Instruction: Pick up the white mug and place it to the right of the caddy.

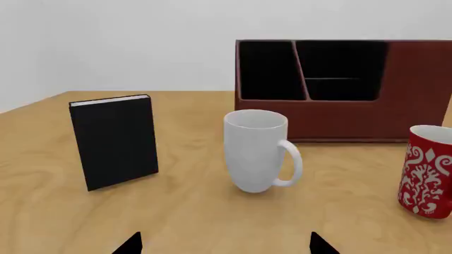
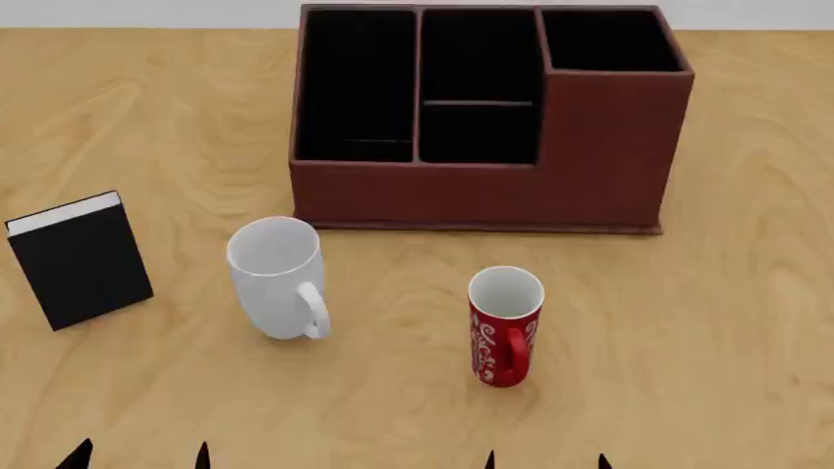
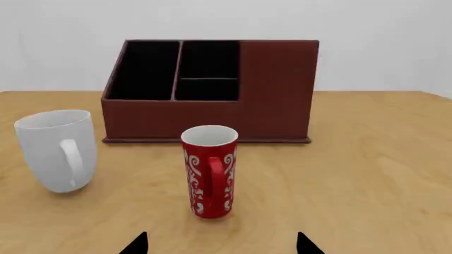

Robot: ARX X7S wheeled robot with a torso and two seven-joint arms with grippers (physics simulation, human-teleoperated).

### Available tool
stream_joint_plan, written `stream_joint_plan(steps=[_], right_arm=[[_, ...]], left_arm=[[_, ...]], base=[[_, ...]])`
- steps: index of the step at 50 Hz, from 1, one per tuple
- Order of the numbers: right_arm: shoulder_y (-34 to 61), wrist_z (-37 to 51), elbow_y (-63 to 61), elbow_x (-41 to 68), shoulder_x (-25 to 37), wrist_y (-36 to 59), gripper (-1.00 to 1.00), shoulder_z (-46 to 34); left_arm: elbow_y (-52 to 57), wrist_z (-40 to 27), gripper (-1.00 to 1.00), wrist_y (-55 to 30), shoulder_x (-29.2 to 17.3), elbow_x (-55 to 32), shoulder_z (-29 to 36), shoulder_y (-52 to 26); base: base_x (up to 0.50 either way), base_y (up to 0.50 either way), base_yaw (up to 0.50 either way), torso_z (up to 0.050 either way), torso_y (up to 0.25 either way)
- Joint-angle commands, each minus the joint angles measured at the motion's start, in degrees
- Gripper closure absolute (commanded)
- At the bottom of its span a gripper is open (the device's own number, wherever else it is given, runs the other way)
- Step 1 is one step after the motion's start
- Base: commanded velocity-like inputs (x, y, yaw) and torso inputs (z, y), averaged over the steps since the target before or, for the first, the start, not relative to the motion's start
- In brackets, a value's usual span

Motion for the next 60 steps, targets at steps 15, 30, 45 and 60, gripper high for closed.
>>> stream_joint_plan(steps=[15,30,45,60], right_arm=[[0.7,0.94,-9.74,3.32,4.78,10.61,-1.0,-3.12],[7.24,1.12,-26.14,3.87,8.46,30.8,-1.0,-4.06],[18.68,0.48,-36.48,6.37,11.23,49.88,-1.0,-2.84],[27.85,-0.05,-43.3,7.17,14.9,61.73,-1.0,-1.21]], left_arm=[[10.81,-2.39,-1.0,-9.43,-3.04,-7.32,2.41,0.05],[26.83,-5.75,-1.0,-26.12,-6.55,-5.33,6.58,-4.81],[39.9,-7.35,-1.0,-43.16,-8.17,-7.17,7.91,-13.24],[45.62,-7.56,-1.0,-51.61,-9.42,-8.89,6.51,-20.92]], base=[[0.0,0.0,0.0,0.0,0.0],[0.0,0.0,0.0,0.0,0.0],[0.0,0.0,0.0,0.0,0.0],[0.0,0.0,0.0,0.0,0.0]])
